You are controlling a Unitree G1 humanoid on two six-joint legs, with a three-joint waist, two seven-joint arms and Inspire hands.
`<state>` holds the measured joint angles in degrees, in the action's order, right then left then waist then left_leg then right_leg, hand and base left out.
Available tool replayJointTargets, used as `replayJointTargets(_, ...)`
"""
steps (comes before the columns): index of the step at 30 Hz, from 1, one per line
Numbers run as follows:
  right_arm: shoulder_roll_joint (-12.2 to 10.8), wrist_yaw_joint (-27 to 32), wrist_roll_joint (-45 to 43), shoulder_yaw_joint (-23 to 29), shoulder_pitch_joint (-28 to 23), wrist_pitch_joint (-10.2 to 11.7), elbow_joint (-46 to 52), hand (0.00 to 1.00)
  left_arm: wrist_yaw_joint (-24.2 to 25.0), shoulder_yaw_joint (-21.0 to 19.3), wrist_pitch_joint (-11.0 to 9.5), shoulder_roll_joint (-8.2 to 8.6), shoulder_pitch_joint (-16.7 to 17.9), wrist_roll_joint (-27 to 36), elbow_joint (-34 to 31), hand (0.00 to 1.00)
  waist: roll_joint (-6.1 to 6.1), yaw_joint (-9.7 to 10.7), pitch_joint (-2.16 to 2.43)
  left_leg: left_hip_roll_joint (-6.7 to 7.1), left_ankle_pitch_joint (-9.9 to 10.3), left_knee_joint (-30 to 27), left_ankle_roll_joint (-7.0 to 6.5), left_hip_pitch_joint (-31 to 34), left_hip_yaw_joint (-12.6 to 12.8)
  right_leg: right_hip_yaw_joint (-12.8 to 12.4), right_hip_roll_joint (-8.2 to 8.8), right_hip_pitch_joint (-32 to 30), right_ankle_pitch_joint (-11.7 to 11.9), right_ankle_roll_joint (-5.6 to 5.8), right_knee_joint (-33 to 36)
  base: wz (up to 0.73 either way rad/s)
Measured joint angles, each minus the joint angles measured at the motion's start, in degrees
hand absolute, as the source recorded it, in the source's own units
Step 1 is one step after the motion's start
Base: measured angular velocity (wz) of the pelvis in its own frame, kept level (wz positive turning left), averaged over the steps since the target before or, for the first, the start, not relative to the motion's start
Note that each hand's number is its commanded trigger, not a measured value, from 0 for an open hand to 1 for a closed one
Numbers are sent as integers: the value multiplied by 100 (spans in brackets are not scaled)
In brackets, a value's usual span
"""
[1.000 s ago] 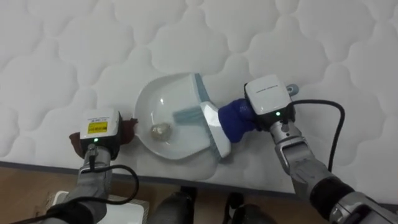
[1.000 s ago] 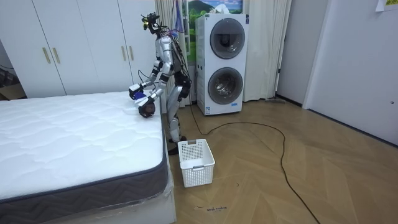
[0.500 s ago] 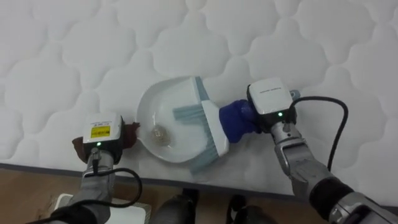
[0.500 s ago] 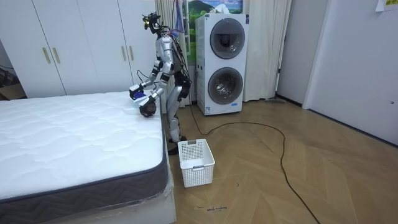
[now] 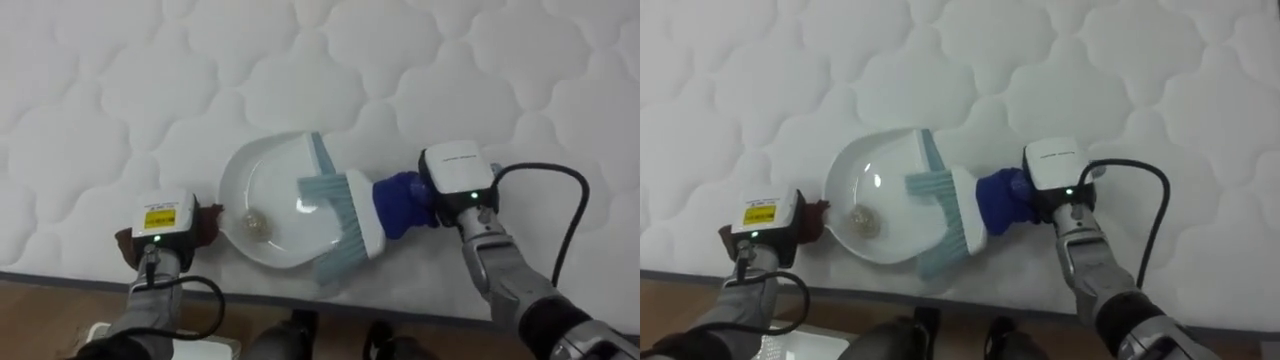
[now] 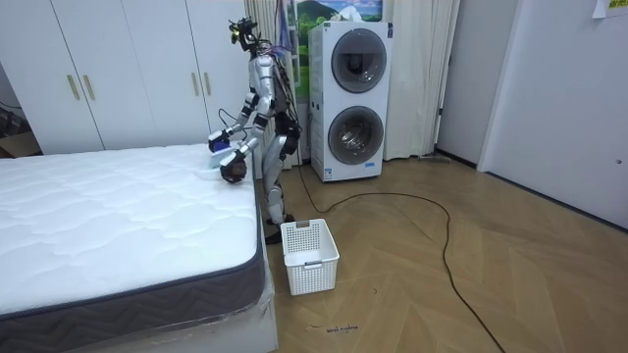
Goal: Clean bed
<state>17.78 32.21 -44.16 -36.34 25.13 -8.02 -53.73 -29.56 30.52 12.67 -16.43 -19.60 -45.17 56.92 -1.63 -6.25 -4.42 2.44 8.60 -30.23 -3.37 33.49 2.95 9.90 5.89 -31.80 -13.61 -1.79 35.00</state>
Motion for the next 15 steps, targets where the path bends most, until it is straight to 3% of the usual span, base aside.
replayJointTargets(4,39,-62,726,504,-267,127,-20,100,1,-121,-171,-7,164,-1,-3,100,-4,119,8,-67,43,1,-34,-211,-22,33,-7,296,30,32,-151,3)
replayJointTargets(9,51,-49,1344,1037,-431,248,-186,100,24,-122,-397,-8,227,-60,-149,100,6,189,17,-6,90,-40,-87,-393,-98,27,-8,532,-4,103,-153,7)
replayJointTargets(11,56,-51,1636,1171,-612,278,-190,100,23,-122,-503,-22,355,-51,-317,100,36,276,60,57,87,28,-94,-570,-218,30,-10,780,-23,141,-251,30)
replayJointTargets(12,58,-54,1738,1278,-780,342,-178,100,31,-129,-566,-64,538,-62,-526,100,29,296,154,103,83,105,-102,-712,-278,0,-14,931,-32,171,-341,23)
replayJointTargets(13,67,-53,1843,1415,-953,386,-161,100,31,-162,-623,-97,730,-82,-767,100,36,319,212,142,80,205,-110,-909,-336,-65,-41,1154,-30,202,-461,22)
replayJointTargets(14,67,-53,1906,1513,-1045,415,-157,97,32,-183,-649,-108,817,-81,-877,100,39,339,242,156,74,265,-119,-1019,-360,-85,-53,1278,-28,216,-538,29)
replayJointTargets(15,68,-53,1972,1727,-1257,449,-88,79,30,-310,-700,-119,1025,-133,-1130,100,36,374,306,212,65,398,-130,-1251,-458,-153,-83,1542,-36,245,-696,42)
